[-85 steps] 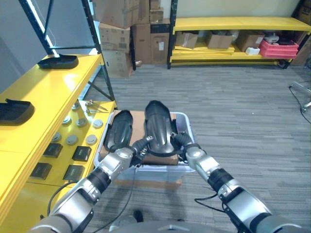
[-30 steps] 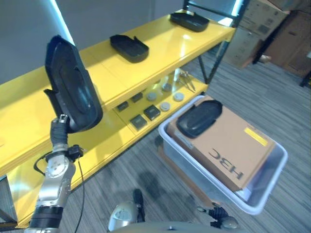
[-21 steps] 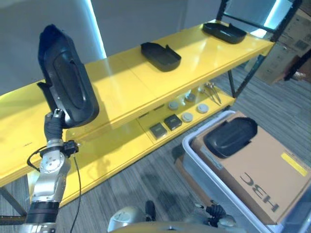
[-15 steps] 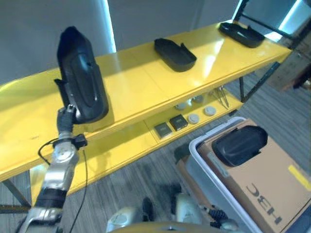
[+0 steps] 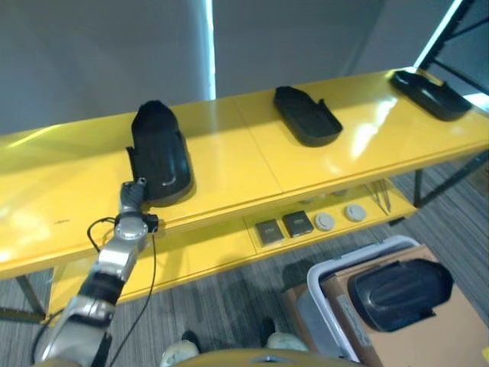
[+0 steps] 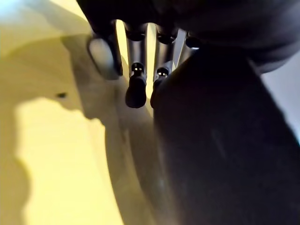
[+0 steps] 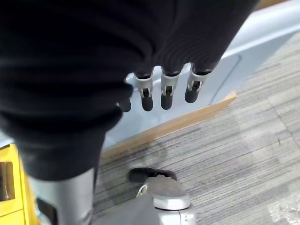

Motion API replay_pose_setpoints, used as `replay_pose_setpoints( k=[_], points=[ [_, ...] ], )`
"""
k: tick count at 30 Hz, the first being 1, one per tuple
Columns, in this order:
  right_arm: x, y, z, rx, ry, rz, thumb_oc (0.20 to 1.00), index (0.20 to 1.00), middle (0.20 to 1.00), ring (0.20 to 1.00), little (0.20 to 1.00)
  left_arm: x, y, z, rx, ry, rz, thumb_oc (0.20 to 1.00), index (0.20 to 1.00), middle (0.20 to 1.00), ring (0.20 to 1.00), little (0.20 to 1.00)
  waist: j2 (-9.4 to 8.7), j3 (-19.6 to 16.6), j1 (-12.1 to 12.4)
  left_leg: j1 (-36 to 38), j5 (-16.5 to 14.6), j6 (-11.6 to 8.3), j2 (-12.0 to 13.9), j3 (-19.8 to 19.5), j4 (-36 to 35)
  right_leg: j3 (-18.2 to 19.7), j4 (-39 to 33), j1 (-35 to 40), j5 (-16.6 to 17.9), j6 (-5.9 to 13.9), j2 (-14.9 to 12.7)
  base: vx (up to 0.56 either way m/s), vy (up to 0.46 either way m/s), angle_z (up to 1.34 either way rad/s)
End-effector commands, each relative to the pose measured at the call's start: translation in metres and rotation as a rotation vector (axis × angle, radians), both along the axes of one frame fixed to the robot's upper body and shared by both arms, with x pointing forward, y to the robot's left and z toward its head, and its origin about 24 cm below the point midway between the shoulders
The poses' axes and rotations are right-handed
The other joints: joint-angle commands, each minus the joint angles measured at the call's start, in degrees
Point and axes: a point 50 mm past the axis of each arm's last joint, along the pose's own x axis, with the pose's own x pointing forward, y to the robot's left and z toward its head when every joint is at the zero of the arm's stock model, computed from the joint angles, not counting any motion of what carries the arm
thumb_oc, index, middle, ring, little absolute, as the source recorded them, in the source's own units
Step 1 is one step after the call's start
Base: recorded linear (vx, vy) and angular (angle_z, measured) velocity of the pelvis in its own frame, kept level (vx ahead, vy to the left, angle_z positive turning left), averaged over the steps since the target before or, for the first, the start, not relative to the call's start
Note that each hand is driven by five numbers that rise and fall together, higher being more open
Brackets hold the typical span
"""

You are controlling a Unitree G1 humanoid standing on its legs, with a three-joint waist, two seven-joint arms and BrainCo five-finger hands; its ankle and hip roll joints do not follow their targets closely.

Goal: Move parts from the plastic box to the shelf.

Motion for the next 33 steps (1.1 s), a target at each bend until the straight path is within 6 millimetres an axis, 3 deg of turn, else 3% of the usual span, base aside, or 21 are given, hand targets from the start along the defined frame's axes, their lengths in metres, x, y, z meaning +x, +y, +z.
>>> replay_pose_setpoints(
  k=[1, 8, 16, 21, 22, 23, 33],
  points=[
    [-0.027, -0.013, 0.000, -0.019, 0.114, 0.032, 1.000, 1.000, 1.000, 1.000, 1.000, 0.027, 0.012, 0.041, 0.076, -0.104, 0.084, 0.200, 0.200, 0.200, 0.200, 0.200, 2.45, -2.95, -2.37, -1.08, -0.04, -0.83, 2.33, -2.03, 0.34, -0.08, 1.92, -2.77, -0.84, 3.19, 0.44, 0.08, 0.025, -0.17],
    [-0.027, -0.005, -0.003, -0.011, 0.124, 0.106, 1.000, 1.000, 1.000, 1.000, 1.000, 0.029, 0.027, 0.018, 0.113, 0.095, 0.183, 0.200, 0.200, 0.200, 0.200, 0.200, 3.43, -3.45, -4.59, 0.44, -0.50, -0.46, 1.75, -0.53, -0.87, 1.69, 1.84, -2.66, -1.08, 3.72, 0.40, 0.03, 0.033, -0.11],
    [-0.025, -0.005, -0.004, -0.013, 0.115, 0.126, 1.000, 1.000, 1.000, 1.000, 1.000, 0.025, 0.027, 0.004, 0.103, 0.175, 0.206, 0.200, 0.200, 0.200, 0.200, 0.200, 3.40, -3.71, -5.47, 1.34, -1.07, -0.22, 1.66, 0.20, -0.97, 2.47, 1.51, -2.06, -1.25, 3.86, 0.38, 0.01, 0.003, -0.06],
    [-0.013, -0.001, -0.003, 0.042, 0.032, 0.115, 1.000, 1.000, 1.000, 1.000, 1.000, 0.024, 0.024, -0.001, 0.082, 0.186, 0.214, 0.200, 0.200, 0.200, 0.200, 0.200, 3.38, -3.31, -5.64, 1.39, -1.19, -0.19, 1.65, 0.13, -0.79, 2.71, 1.54, -1.99, -1.37, 3.82, 0.38, 0.00, -0.001, -0.01],
    [-0.010, -0.001, -0.002, 0.047, 0.013, 0.103, 1.000, 1.000, 1.000, 1.000, 1.000, 0.023, 0.024, -0.003, 0.072, 0.188, 0.217, 0.231, 0.231, 0.231, 0.231, 0.231, 3.38, -3.22, -5.72, 1.41, -1.15, -0.25, 1.72, 0.21, -0.77, 2.76, 1.50, -1.95, -1.39, 3.80, 0.38, -0.01, -0.001, -0.04],
    [-0.006, -0.001, -0.001, 0.061, -0.023, 0.101, 1.000, 1.000, 1.000, 1.000, 1.000, 0.022, 0.023, -0.005, 0.071, 0.198, 0.217, 1.000, 1.000, 1.000, 1.000, 1.000, 3.38, -3.17, -5.77, 1.54, -1.15, -0.30, 1.79, 0.31, -0.83, 2.74, 1.36, -1.79, -1.42, 3.78, 0.39, 0.00, 0.000, -0.03],
    [0.009, 0.008, 0.002, 0.198, -0.138, 0.074, 1.000, 1.000, 1.000, 1.000, 1.000, 0.019, 0.030, -0.005, 0.084, 0.186, 0.247, 1.000, 1.000, 1.000, 1.000, 1.000, 3.16, -3.29, -5.92, 2.14, -1.11, -0.52, 1.82, 0.37, -1.33, 2.39, 0.85, -1.03, -1.67, 3.74, 0.43, 0.00, 0.000, 0.00]
  ],
)
